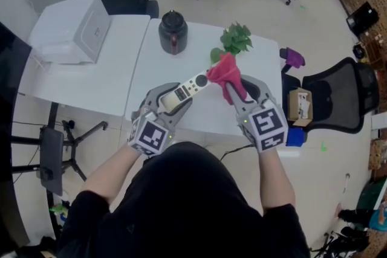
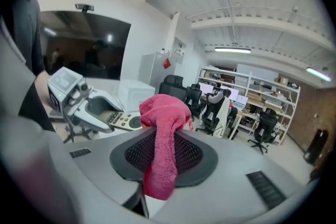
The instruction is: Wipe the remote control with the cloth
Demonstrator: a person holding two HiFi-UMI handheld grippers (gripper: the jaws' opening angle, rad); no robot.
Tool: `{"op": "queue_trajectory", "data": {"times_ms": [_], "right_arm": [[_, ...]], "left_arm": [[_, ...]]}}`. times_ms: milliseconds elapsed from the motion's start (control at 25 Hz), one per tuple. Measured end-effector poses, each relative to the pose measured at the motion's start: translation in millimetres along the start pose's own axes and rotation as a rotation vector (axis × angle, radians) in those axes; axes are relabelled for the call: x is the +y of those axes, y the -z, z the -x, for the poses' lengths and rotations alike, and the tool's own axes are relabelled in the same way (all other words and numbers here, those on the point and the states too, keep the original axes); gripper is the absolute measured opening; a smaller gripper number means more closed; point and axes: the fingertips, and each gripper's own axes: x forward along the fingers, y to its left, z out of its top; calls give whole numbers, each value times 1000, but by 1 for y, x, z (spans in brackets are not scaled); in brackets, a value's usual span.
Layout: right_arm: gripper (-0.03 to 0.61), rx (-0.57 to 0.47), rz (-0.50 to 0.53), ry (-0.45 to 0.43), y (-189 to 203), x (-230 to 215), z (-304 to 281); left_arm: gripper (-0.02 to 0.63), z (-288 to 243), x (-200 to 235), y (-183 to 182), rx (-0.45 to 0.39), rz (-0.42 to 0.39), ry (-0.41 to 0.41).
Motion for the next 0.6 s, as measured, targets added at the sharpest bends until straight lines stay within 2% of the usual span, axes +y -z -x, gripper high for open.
{"op": "queue_trajectory", "data": {"times_ms": [80, 200, 280, 360, 400, 480, 600], "right_arm": [[87, -112, -108, -32, -11, 2, 8], [88, -263, -293, -100, -19, 13, 18], [89, -322, -386, -175, -17, 29, 18], [89, -358, -475, -276, -13, 48, 14], [89, -372, -517, -324, -11, 57, 11], [89, -391, -588, -410, -8, 72, 6], [89, -395, -647, -514, -6, 91, 0]], "left_arm": [[210, -1, 10, -6, -60, 247, 42], [210, 0, 20, -14, -173, 662, 143], [210, 1, 29, -19, -297, 951, 217], [210, 3, 40, -26, -425, 1200, 275], [210, 4, 46, -30, -477, 1293, 297], [209, 7, 53, -37, -560, 1421, 347], [210, 7, 53, -46, -631, 1523, 436]]}}
